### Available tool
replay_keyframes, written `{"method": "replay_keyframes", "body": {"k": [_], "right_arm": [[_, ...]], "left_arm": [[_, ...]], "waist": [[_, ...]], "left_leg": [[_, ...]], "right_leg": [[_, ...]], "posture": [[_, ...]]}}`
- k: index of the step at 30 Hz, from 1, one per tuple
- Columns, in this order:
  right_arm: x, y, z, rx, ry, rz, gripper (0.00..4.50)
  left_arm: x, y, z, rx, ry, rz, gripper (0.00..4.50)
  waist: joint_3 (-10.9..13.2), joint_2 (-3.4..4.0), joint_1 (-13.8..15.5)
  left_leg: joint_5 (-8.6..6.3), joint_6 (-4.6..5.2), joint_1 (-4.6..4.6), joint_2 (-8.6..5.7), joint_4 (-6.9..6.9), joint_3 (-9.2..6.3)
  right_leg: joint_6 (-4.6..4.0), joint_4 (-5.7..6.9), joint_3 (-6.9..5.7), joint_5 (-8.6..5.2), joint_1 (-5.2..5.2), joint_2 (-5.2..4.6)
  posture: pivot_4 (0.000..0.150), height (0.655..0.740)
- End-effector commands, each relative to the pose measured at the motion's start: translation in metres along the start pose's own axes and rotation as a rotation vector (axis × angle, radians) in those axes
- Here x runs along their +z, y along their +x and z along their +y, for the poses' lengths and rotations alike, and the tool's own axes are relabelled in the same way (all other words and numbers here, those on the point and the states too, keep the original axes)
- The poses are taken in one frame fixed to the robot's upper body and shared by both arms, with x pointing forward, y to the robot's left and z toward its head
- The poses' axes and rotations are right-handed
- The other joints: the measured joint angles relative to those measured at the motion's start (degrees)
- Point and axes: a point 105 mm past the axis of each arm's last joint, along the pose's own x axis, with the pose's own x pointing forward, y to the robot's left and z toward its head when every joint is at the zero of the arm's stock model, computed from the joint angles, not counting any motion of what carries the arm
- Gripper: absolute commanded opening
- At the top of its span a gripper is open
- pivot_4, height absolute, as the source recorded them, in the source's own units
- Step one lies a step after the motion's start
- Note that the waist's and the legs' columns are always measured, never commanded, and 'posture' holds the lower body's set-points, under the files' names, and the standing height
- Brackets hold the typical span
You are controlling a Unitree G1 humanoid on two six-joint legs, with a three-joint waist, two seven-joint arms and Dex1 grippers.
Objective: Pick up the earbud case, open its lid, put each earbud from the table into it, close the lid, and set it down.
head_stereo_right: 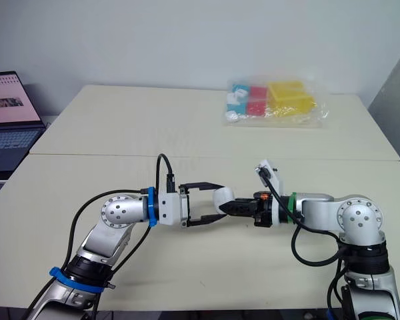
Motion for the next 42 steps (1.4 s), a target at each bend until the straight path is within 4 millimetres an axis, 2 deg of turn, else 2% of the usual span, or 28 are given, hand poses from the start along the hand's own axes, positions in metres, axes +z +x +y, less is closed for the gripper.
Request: {"method": "replay_keyframes", "body": {"k": [1, 5, 9, 10, 12, 13, 17, 20, 22, 27, 35, 42], "right_arm": [[0.008, -0.001, 0.007, 0.021, -0.034, -0.013, 0.76], [0.009, -0.003, 0.006, 0.008, -0.058, 0.004, 0.76], [0.011, -0.005, 0.004, -0.003, -0.073, 0.014, 0.76], [0.012, -0.008, 0.002, -0.024, -0.108, 0.038, 0.76], [0.015, -0.013, -0.001, -0.058, -0.164, 0.075, 0.76], [0.017, -0.016, -0.004, -0.094, -0.230, 0.115, 0.76], [0.020, -0.024, -0.009, -0.144, -0.431, 0.227, 0.76], [0.021, -0.028, -0.014, -0.162, -0.612, 0.325, 0.76], [0.018, -0.028, -0.014, -0.142, -0.764, 0.418, 0.76], [0.014, -0.024, -0.014, -0.092, -0.966, 0.528, 0.76], [0.016, -0.017, -0.010, -0.055, -1.005, 0.529, 0.76], [0.017, -0.014, -0.009, -0.050, -1.014, 0.524, 0.76]], "left_arm": [[0.007, 0.002, 0.004, 0.027, 0.012, -0.037, 2.77], [0.009, 0.002, 0.007, 0.040, -0.061, -0.067, 2.77], [0.002, 0.001, 0.004, -0.002, -0.069, -0.008, 4.08], [-0.005, -0.003, 0.004, -0.012, -0.149, 0.043, 4.36], [-0.017, -0.011, 0.004, -0.021, -0.339, 0.123, 4.37], [-0.021, -0.017, -0.003, -0.065, -0.431, 0.170, 4.37], [-0.019, -0.024, -0.018, -0.166, -0.581, 0.254, 4.37], [-0.013, -0.022, -0.022, -0.201, -0.624, 0.282, 4.37], [-0.005, -0.012, -0.019, -0.192, -0.635, 0.278, 4.37], [0.007, 0.007, -0.005, -0.151, -0.576, 0.277, 4.37], [0.015, 0.024, -0.004, -0.175, -0.516, 0.272, 4.37], [0.011, 0.030, -0.003, -0.164, -0.524, 0.280, 4.37]], "waist": [[0.00, 0.00, 0.00], [0.00, 0.00, -0.01], [0.00, 0.00, 0.00], [0.00, 0.00, -0.01], [0.01, 0.02, -0.14], [0.02, 0.02, -0.20], [0.06, 0.09, -0.43], [0.08, 0.12, -0.44], [0.13, 0.16, -0.38], [0.14, 0.14, -0.18], [0.14, 0.14, -0.10], [0.14, 0.14, -0.02]], "left_leg": [[0.00, 0.00, -0.07, 0.00, 0.01, 0.00], [0.00, 0.00, -0.17, -0.01, 0.00, 0.01], [0.00, 0.00, -0.17, 0.00, 0.00, 0.00], [0.00, 0.00, -0.18, 0.00, 0.00, 0.01], [0.00, 0.00, -0.16, -0.01, 0.00, 0.01], [0.00, 0.00, -0.15, -0.02, 0.01, 0.01], [0.00, 0.00, -0.16, -0.01, -0.02, -0.05], [-0.01, 0.00, -0.20, -0.02, -0.03, -0.04], [-0.01, 0.00, -0.22, -0.02, -0.02, -0.03], [-0.01, 0.00, -0.22, -0.07, 0.02, -0.03], [0.00, -0.01, -0.18, -0.04, 0.05, -0.02], [0.00, -0.01, -0.17, -0.07, 0.13, -0.02]], "right_leg": [[0.00, 0.01, 0.00, 0.00, -0.07, 0.00], [0.00, 0.04, 0.03, 0.00, -0.19, 0.00], [0.00, 0.03, 0.02, 0.00, -0.19, 0.02], [0.00, 0.03, 0.02, 0.00, -0.19, 0.03], [0.00, 0.06, 0.04, 0.00, -0.21, 0.06], [0.00, 0.06, 0.04, 0.00, -0.21, 0.10], [-0.01, 0.00, -0.01, -0.02, -0.25, 0.22], [-0.03, -0.05, 0.00, -0.03, -0.29, 0.28], [-0.03, -0.10, 0.01, -0.03, -0.30, 0.28], [-0.03, -0.11, 0.02, -0.03, -0.29, 0.31], [-0.06, 0.00, 0.05, -0.02, -0.30, 0.37], [-0.06, 0.08, 0.06, -0.02, -0.29, 0.35]], "posture": [[0.150, 0.7378], [0.150, 0.7378], [0.150, 0.7378], [0.150, 0.7378], [0.150, 0.7378], [0.150, 0.7378], [0.150, 0.7378], [0.150, 0.7378], [0.150, 0.7378], [0.150, 0.7378], [0.150, 0.7378], [0.150, 0.7378]]}}
